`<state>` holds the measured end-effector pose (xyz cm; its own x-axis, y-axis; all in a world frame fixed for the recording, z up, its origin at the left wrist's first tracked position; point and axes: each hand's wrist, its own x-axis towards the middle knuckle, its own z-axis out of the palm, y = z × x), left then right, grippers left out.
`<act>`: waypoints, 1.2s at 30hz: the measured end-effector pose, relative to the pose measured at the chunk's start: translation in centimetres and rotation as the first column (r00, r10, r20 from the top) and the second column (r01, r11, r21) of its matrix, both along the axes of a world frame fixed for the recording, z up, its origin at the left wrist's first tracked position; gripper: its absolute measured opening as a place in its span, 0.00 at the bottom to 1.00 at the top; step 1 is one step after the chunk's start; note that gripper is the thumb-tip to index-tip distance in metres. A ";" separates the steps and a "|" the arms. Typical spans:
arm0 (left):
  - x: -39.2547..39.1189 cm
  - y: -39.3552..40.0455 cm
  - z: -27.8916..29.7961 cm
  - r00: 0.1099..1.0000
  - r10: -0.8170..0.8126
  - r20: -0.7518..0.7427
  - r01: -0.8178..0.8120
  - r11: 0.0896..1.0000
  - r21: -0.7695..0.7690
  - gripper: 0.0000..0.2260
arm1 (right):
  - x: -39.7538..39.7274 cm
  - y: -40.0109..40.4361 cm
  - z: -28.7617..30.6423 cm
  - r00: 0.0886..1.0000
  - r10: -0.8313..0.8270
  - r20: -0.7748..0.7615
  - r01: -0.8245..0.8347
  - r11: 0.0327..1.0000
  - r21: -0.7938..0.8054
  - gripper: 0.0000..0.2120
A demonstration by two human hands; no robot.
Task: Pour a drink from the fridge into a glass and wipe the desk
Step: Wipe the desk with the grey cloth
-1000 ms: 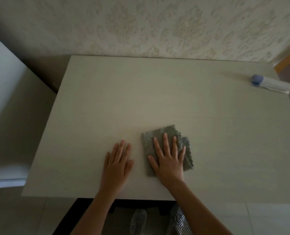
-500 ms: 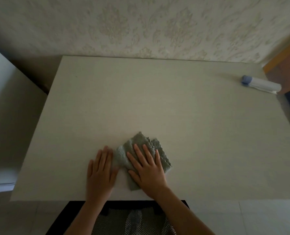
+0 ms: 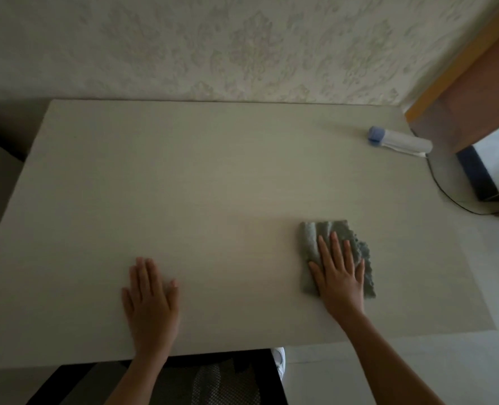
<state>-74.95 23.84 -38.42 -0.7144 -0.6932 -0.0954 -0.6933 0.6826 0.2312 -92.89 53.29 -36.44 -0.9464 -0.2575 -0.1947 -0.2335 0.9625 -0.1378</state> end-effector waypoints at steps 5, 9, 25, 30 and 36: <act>-0.1 0.3 0.0 1.000 -0.006 -0.009 0.006 1.000 -0.008 0.30 | -1.1 1.4 -0.1 0.995 -0.092 0.023 0.093 0.996 0.000 0.29; -0.2 0.2 0.0 0.999 -0.001 -0.034 0.001 1.000 -0.014 0.31 | -1.1 -1.4 0.0 0.981 -0.187 0.052 0.188 0.982 -0.013 0.28; -0.2 0.0 0.5 0.999 -0.028 0.017 0.027 0.999 0.017 0.31 | 6.8 -21.7 -0.5 0.802 0.596 -0.037 -0.597 0.799 -0.066 0.25; -0.1 -0.2 0.3 0.999 -0.028 -0.017 0.028 1.000 0.014 0.31 | 5.8 -18.1 -0.2 0.789 0.613 -0.044 -0.614 0.789 -0.028 0.25; -1.8 -0.3 1.5 0.976 0.124 -0.180 -0.114 0.991 0.066 0.32 | 2.9 -8.8 0.9 0.895 0.445 0.018 -0.445 0.895 -0.014 0.25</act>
<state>-76.73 23.52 -36.89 -0.6361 -0.7716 -0.0112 -0.7112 0.5805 0.3966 -90.01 44.46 -35.57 -0.7282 -0.6530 -0.2082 -0.6346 0.7571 -0.1553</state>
